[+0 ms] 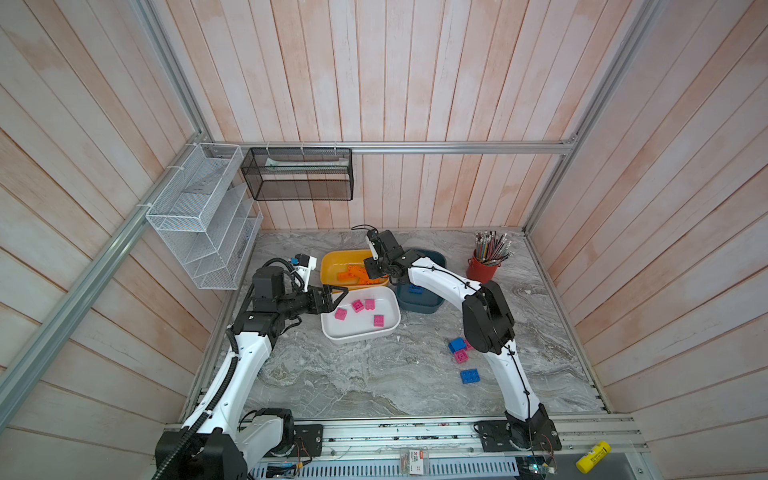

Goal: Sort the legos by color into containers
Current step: 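Raise the right gripper and move it back over the brick pile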

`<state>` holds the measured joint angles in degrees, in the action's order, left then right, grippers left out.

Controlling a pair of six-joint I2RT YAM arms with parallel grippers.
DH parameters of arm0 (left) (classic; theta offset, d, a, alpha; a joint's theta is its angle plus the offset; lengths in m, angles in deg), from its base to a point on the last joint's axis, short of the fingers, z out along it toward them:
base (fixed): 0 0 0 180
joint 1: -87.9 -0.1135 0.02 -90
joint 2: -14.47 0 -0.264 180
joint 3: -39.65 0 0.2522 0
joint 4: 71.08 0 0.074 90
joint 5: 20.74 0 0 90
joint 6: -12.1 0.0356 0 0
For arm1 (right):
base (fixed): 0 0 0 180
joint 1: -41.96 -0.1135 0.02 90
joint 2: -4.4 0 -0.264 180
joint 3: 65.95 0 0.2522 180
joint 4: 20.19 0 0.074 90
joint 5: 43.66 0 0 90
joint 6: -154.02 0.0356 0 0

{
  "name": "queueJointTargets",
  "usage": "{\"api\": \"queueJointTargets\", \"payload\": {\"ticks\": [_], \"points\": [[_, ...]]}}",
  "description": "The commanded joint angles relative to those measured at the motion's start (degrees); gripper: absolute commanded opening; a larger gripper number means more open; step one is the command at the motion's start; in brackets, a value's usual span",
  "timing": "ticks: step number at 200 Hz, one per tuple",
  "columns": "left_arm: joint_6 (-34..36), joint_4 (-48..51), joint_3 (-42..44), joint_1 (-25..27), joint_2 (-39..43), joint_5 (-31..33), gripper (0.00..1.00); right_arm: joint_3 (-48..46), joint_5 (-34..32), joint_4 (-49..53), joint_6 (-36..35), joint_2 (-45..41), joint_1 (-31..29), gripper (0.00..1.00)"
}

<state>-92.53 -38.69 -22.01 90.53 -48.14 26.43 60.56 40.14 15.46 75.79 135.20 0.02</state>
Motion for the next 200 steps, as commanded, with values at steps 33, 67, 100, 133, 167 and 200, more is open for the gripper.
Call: {"api": "queueJointTargets", "payload": {"ticks": [33,67,100,133,167,200], "points": [[-0.3,-0.9,-1.3,-0.1,-0.3,-0.7,1.00,-23.1,-3.5,0.7,-2.5,-24.3,1.8,0.64],[-2.1,-2.8,-0.4,0.3,-0.6,-3.6,1.00,-42.4,0.9,1.3,-7.6,-41.8,3.3,0.70],[-3.7,-4.9,0.4,3.4,-1.4,-3.6,1.00,-53.7,3.7,7.1,-12.0,-52.9,6.6,0.71],[-5.3,-7.4,1.7,5.4,-1.7,-3.3,1.00,-60.1,6.5,12.2,-20.9,-58.7,10.1,0.71],[-4.6,-6.6,1.6,5.8,-1.3,-2.8,1.00,-59.8,9.1,15.5,-29.2,-59.1,14.0,0.70],[-3.2,-5.6,2.0,5.8,-0.4,-1.8,1.00,-60.4,6.2,18.1,-33.1,-57.1,14.1,0.70]]}}
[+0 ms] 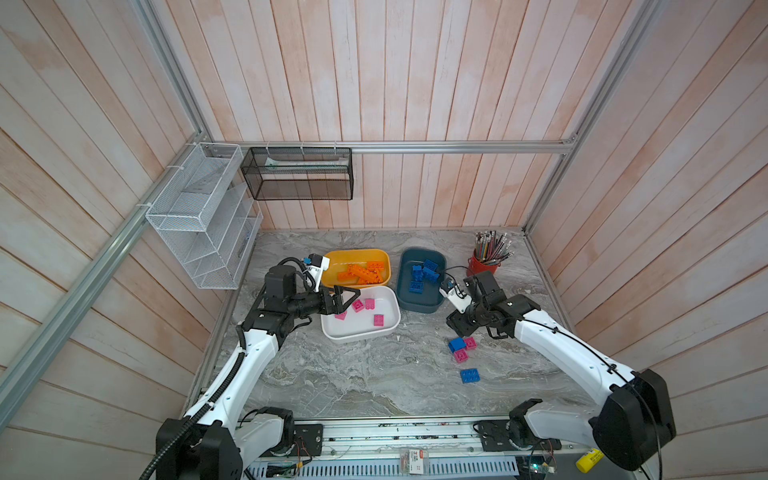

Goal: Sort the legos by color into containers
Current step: 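Raise the right gripper and move it back over the brick pile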

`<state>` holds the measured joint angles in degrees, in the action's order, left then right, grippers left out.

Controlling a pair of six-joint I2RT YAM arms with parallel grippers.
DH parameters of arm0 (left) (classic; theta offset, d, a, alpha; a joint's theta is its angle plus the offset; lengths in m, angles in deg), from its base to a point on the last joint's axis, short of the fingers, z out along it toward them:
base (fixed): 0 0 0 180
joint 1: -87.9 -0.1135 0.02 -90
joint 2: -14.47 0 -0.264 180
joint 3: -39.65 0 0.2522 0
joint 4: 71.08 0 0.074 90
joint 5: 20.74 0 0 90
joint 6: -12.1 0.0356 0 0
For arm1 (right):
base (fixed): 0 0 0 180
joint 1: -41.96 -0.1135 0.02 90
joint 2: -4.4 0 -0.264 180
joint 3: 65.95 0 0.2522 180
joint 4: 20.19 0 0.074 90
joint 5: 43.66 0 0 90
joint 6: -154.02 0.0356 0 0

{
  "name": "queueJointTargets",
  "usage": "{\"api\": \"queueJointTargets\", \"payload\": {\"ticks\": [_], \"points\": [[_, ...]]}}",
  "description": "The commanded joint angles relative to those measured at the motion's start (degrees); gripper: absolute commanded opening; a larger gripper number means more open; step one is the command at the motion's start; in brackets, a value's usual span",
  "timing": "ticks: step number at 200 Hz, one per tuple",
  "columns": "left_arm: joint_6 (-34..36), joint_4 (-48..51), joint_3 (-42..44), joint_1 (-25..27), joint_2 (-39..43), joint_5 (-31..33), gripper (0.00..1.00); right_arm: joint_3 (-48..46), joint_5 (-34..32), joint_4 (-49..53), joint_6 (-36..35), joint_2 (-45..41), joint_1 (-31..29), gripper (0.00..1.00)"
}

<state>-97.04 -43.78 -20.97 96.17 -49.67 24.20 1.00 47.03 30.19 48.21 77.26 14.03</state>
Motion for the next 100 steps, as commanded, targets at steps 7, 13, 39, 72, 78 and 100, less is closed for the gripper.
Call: {"api": "queueJointTargets", "payload": {"ticks": [7,13,39,72,78,100], "points": [[1.3,-0.6,1.2,0.1,1.2,0.4,1.00,-1.0,-0.8,3.4,-6.1,0.9,0.1,0.70],[1.2,-0.7,1.4,0.2,1.2,0.3,1.00,-1.1,-1.1,3.5,-6.4,1.0,0.1,0.70],[1.7,-0.9,1.7,0.2,0.8,0.2,1.00,-3.6,-2.1,2.2,-7.8,1.5,0.1,0.71],[2.5,-0.7,1.3,0.1,0.1,0.1,1.00,-3.2,-0.9,3.4,-8.8,4.0,-0.6,0.71],[2.5,-0.8,1.3,0.2,0.0,0.1,1.00,-3.4,-0.9,3.4,-9.3,4.0,-0.5,0.71],[2.9,-0.8,1.3,0.1,-0.4,0.0,1.00,-6.5,-3.7,3.2,-13.4,2.6,-1.0,0.71]]}}
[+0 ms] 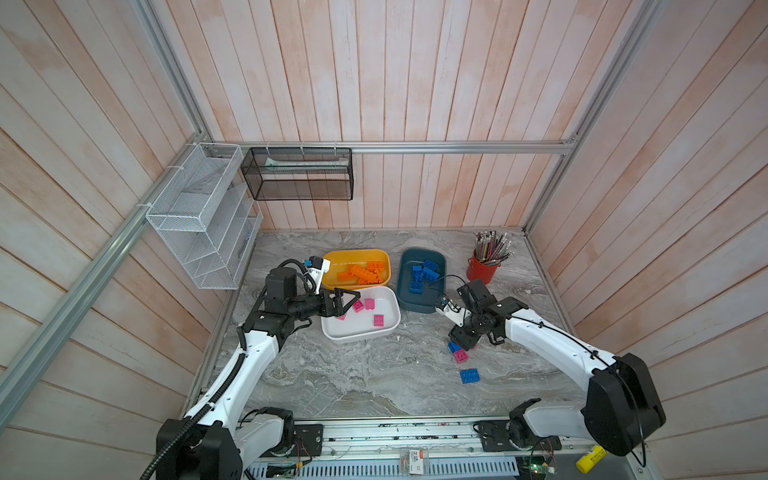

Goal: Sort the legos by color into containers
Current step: 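Raise the right gripper and move it back over the brick pile, then lower the right gripper and close it on a tall blue brick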

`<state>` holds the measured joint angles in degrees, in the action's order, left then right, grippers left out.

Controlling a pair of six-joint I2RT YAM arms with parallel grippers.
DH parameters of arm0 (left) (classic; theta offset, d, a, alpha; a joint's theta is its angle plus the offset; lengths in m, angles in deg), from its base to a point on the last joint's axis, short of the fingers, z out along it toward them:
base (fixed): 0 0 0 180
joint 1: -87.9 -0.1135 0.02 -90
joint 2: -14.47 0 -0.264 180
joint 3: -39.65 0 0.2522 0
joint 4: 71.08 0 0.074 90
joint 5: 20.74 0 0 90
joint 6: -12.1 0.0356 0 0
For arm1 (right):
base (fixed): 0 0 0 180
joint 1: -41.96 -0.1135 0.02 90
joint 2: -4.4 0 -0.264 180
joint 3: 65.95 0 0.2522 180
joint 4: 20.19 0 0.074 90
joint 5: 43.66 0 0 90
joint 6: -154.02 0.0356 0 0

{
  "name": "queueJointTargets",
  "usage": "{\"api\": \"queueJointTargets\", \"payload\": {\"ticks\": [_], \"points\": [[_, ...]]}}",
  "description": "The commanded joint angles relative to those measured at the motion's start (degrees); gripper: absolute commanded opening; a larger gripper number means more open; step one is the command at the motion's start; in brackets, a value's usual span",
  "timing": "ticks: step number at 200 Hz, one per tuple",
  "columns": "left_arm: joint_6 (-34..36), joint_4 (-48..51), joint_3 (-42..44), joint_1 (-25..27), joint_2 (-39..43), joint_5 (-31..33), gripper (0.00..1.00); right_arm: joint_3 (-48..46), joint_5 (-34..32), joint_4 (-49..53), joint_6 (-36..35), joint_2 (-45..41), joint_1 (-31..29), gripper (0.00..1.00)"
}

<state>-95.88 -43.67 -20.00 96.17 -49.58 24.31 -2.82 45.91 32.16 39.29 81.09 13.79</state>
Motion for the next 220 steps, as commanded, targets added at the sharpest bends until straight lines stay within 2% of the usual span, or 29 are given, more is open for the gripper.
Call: {"api": "queueJointTargets", "payload": {"ticks": [1,32,60,220], "points": [[1.7,-0.9,0.4,0.2,-0.6,-0.1,1.00,-2.8,-2.7,1.2,-4.7,-1.3,-0.8,0.71],[2.1,-1.3,0.3,0.1,-1.5,0.0,1.00,-5.1,-3.3,0.4,-9.1,-4.7,-1.1,0.71],[1.6,-2.3,0.4,0.1,-2.4,-0.3,1.00,-5.3,-6.8,0.7,-11.5,-3.9,-1.1,0.71],[2.9,-1.0,0.1,0.1,-2.7,0.5,1.00,-2.8,-7.9,-7.8,-13.5,4.1,-2.9,0.70]]}}
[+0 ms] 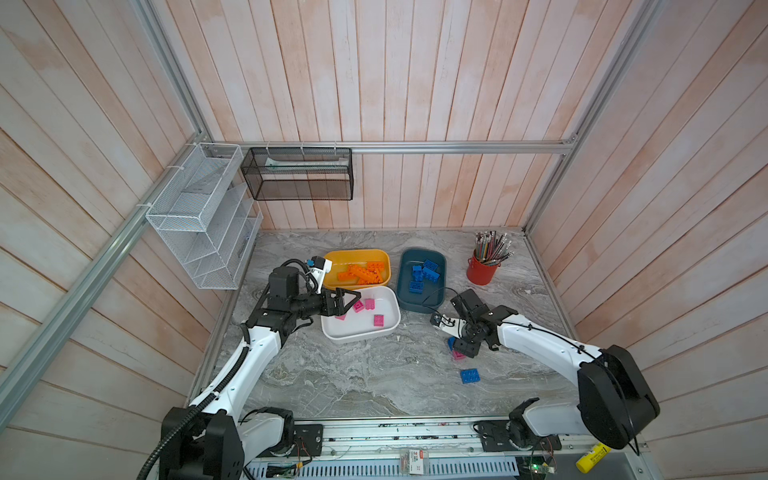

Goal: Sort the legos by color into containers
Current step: 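Lower the right gripper and close it on a tall blue brick, then carry the tall blue brick over the teal tub and open the right gripper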

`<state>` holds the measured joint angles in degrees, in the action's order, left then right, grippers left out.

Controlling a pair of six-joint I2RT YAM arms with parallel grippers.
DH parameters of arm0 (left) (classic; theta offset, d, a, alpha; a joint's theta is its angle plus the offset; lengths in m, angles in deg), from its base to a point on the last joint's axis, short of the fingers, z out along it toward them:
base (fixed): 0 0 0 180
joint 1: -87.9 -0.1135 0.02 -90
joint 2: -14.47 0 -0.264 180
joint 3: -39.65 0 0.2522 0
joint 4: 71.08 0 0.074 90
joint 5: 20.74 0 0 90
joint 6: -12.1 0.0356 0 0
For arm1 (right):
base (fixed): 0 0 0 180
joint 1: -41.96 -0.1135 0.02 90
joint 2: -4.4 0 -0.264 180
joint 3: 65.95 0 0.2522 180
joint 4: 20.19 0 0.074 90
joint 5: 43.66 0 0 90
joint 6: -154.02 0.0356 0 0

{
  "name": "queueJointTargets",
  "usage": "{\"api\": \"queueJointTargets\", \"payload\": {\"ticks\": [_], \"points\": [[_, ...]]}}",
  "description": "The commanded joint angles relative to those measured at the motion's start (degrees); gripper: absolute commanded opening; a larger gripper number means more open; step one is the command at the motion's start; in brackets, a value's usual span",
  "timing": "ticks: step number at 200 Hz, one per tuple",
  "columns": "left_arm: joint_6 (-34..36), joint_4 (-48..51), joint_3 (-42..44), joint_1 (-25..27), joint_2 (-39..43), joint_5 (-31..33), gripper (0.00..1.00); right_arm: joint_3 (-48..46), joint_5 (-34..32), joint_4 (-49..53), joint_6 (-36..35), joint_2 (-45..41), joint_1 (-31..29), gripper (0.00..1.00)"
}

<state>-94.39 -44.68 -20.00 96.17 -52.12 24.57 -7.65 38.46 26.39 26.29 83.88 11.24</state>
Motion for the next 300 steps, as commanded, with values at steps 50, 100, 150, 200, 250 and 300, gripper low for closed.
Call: {"api": "queueJointTargets", "payload": {"ticks": [50,100,150,200,250,300], "points": [[1.6,0.2,0.0,0.1,-0.3,0.3,1.00,3.2,-0.1,-1.7,-0.4,0.9,0.1,0.70],[1.5,-0.3,-0.2,0.1,-0.9,0.2,1.00,1.9,-1.3,-2.8,-0.8,1.0,0.6,0.70],[1.8,0.1,0.1,0.1,-0.7,0.4,1.00,2.7,-0.8,-4.1,0.1,4.2,0.8,0.69],[2.4,0.7,0.0,0.1,-0.7,0.8,1.00,2.6,1.7,-5.6,0.5,6.5,2.1,0.65],[2.6,0.8,0.0,0.1,-0.7,0.9,1.00,3.1,5.5,-6.3,1.1,8.6,3.1,0.52],[2.6,0.8,-0.1,0.1,-0.5,0.8,1.00,5.1,7.9,-4.5,2.0,9.0,3.7,0.28]]}}
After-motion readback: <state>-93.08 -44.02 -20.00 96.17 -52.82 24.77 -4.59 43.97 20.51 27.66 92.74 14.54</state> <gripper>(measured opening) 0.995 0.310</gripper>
